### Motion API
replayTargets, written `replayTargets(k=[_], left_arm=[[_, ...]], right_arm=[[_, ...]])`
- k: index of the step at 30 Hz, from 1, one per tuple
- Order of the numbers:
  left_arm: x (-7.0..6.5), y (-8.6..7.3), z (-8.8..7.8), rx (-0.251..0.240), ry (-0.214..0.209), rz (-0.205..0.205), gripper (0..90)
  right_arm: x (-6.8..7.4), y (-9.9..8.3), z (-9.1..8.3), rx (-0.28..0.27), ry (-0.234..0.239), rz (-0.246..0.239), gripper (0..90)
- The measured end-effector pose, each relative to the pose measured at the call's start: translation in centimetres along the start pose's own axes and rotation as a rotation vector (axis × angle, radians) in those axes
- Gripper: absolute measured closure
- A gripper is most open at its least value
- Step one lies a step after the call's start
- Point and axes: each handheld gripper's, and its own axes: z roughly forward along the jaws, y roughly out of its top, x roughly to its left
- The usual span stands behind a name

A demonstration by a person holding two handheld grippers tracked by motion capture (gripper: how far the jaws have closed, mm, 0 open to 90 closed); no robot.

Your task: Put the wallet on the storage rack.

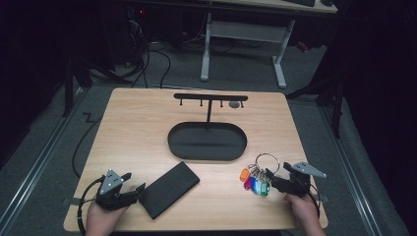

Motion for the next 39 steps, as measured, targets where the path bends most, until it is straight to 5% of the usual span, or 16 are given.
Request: replayTargets(k=[6, 14, 39], left_arm=[[-0.4, 0.7, 1.0, -0.011, -0.014, 0.017, 32.5], [-1.1, 1.1, 1.3, -0.025, -0.028, 0.055, 31.8], [-2.4, 1.4, 0.5, -0.066, -0.053, 0.133, 28.4]], right_arm=[[-0.7, -0.7, -0.5, 0.027, -0.004, 0.024, 17.6], [-1.5, -1.1, -1.3, -0.002, -0.028, 0.054, 17.5], [-0.5, 0.0, -0.9, -0.021, -0.019, 0.008, 15.1]])
